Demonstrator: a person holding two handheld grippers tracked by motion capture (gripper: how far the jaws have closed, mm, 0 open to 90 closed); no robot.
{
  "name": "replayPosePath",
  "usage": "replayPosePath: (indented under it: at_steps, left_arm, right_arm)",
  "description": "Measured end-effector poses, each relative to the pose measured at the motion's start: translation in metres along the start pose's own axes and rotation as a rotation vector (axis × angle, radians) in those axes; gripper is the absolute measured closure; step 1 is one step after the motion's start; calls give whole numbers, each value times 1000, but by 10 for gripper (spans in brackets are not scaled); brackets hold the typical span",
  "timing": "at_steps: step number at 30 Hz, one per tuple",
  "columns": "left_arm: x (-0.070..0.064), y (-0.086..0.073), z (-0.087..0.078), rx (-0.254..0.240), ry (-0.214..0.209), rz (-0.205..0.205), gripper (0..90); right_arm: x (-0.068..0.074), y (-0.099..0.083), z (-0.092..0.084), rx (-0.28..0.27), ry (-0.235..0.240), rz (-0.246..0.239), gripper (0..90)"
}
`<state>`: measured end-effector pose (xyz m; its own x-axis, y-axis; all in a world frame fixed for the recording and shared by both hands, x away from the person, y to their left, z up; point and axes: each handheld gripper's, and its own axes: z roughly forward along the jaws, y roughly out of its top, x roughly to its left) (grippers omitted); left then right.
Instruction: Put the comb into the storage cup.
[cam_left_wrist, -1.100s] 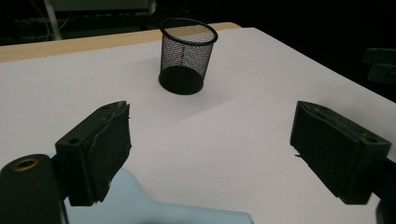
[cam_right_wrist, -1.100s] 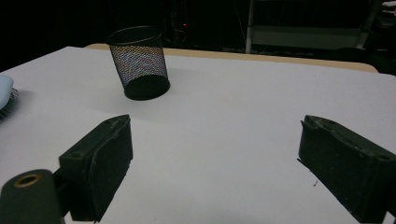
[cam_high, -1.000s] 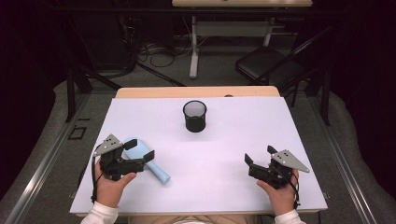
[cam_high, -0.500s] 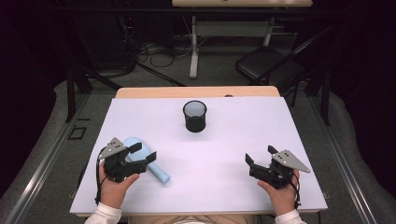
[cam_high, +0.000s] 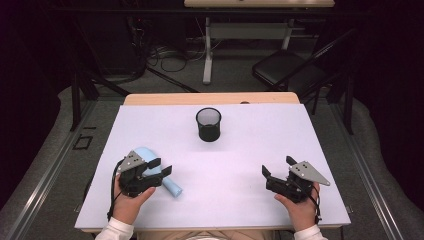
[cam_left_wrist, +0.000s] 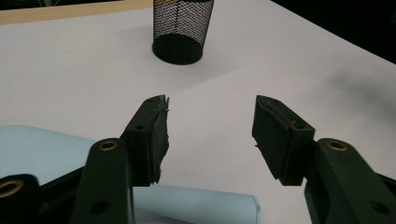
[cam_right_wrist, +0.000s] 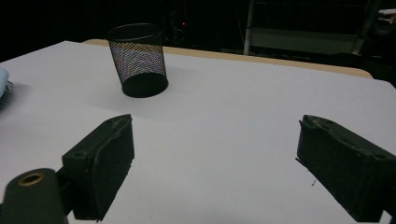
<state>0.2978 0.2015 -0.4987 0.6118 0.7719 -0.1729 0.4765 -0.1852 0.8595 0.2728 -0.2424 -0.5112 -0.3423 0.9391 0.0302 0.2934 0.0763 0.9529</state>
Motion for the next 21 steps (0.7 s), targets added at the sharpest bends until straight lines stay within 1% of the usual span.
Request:
replayPosePath:
  at_steps: [1,2,8,10,13,15,17,18,19,21]
  left_arm:
    - [-1,-1,0,3,0,-10,499]
    - [-1,-1,1,5,-3,-11,527]
    - [-4,-6,9,38,21,-25,587]
    - [-6,-7,11,47,30,-22,610]
    - [-9,-9,14,65,43,-6,655]
    - [-10,-9,17,75,47,-1,664]
    - [-12,-10,20,87,48,2,709]
    - [-13,-10,21,84,44,-1,709]
    - [-14,-10,21,84,44,6,720]
    - [-17,-10,23,84,48,15,764]
  right_arm:
    - [0,0,0,1,2,-1,107]
    - [0,0,0,3,2,-1,107]
    - [0,0,0,4,5,-3,110]
    - [0,0,1,2,5,-4,112]
    - [0,-1,1,6,5,-1,114]
    - [0,-1,0,8,5,-1,115]
    - [0,-1,1,8,6,-2,119]
    - [0,-1,1,8,6,-2,119]
    - [0,-1,1,8,6,-2,120]
    - [1,-1,1,10,10,-3,121]
